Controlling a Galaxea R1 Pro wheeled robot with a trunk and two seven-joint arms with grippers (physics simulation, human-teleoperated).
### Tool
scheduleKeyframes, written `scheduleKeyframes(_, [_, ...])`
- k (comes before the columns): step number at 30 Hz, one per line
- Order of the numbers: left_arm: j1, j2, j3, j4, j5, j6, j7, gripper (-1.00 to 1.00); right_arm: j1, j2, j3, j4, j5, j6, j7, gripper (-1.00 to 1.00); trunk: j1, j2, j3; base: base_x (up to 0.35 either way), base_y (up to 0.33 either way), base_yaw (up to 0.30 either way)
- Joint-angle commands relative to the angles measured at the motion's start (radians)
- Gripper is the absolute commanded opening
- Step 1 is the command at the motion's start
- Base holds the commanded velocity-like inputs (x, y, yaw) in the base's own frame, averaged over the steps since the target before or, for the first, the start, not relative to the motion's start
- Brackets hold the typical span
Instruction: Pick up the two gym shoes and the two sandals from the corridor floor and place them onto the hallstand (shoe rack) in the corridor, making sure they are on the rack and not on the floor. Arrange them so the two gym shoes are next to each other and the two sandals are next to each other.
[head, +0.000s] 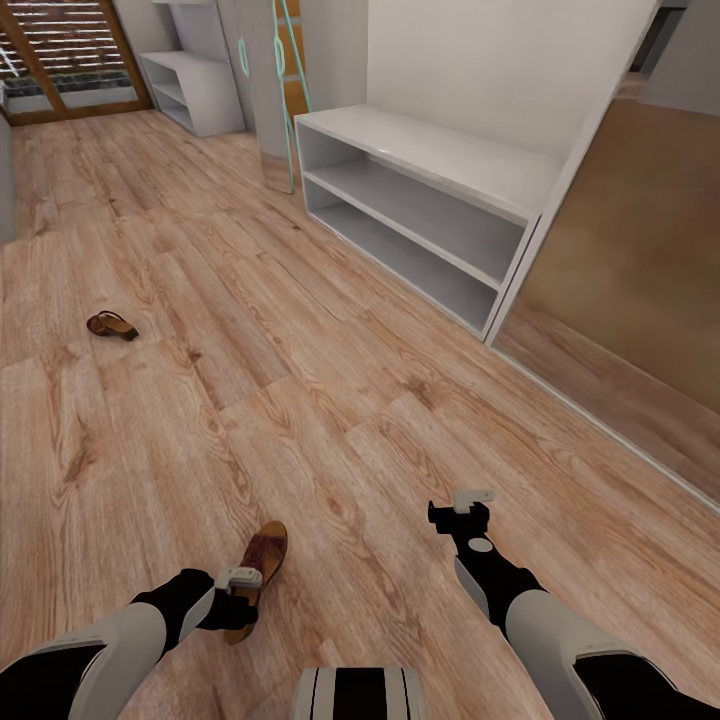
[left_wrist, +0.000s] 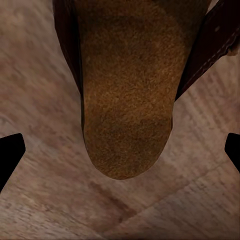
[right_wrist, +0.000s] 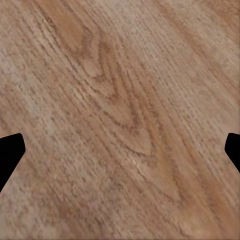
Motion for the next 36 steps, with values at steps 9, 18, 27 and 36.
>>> scheduleKeyframes(9, [0.0, -0.001, 0.0, 0.0, 0.0, 0.0, 0.0, 1.0, 0.0, 0.0, 0.0, 0.0, 0.001, 0.0, 0.0, 1.0, 0.0, 0.0, 0.0, 0.01, 0.0, 0.0])
scheduleKeyframes(18, [0.0, -0.001, 0.0, 0.0, 0.0, 0.0, 0.0, 1.0, 0.0, 0.0, 0.0, 0.0, 0.0, 0.0, 0.0, 1.0, 0.0, 0.0, 0.0, 0.001, 0.0, 0.0])
scheduleKeyframes(27, [0.0, -0.001, 0.0, 0.0, 0.0, 0.0, 0.001, 1.0, 0.0, 0.0, 0.0, 0.0, 0.001, 0.0, 0.0, 1.0, 0.001, -0.001, -0.012, 0.0, 0.0, 0.0])
scheduleKeyframes(36, [0.0, -0.002, 0.0, 0.0, 0.0, 0.0, 0.001, 1.0, 0.0, 0.0, 0.0, 0.0, 0.0, 0.0, 0.0, 1.0, 0.003, -0.002, -0.027, 0.0, 0.0, 0.0])
